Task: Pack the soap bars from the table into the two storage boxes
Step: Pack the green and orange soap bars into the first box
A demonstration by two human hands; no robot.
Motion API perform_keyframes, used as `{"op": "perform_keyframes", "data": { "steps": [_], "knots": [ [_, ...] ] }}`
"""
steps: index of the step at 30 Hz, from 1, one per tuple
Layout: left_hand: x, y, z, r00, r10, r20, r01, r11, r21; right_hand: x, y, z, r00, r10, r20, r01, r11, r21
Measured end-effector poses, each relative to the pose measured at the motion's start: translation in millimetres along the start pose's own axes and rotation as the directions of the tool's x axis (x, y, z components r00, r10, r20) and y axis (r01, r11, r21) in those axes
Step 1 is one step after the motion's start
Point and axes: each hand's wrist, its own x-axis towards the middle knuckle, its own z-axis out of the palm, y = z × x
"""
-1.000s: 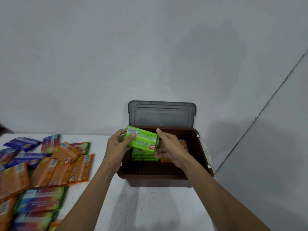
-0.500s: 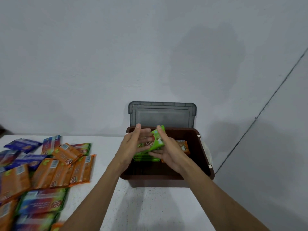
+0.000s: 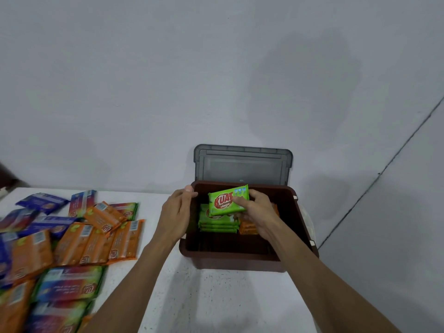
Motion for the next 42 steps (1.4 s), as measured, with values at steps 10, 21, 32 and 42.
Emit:
{"op": "perform_keyframes", "data": {
  "steps": [10, 21, 32, 42],
  "knots": [
    [2, -14, -16, 0.986, -0.053, 0.161, 0.070, 0.992, -0.103, 20, 9, 27, 0.986, -0.081, -0.146, -0.027, 0.788, -0.615],
    [3, -11, -22, 0.973, -0.060, 0.223, 0.090, 0.988, -0.126, 9, -1, 39, 0.965, -0.259, -0.049, 0.039, 0.324, -0.945],
    [2, -12, -28, 0.961, -0.005, 0.276, 0.017, 0.999, -0.040, 15, 5, 26, 0.952, -0.302, -0.050, 0.012, 0.200, -0.980],
    [-38, -68, -104, 0.985, -0.101, 0.142, 0.104, 0.994, -0.017, -26, -10, 86, 0.829, -0.557, 0.047, 0.323, 0.410, -0.853]
  ]
}}
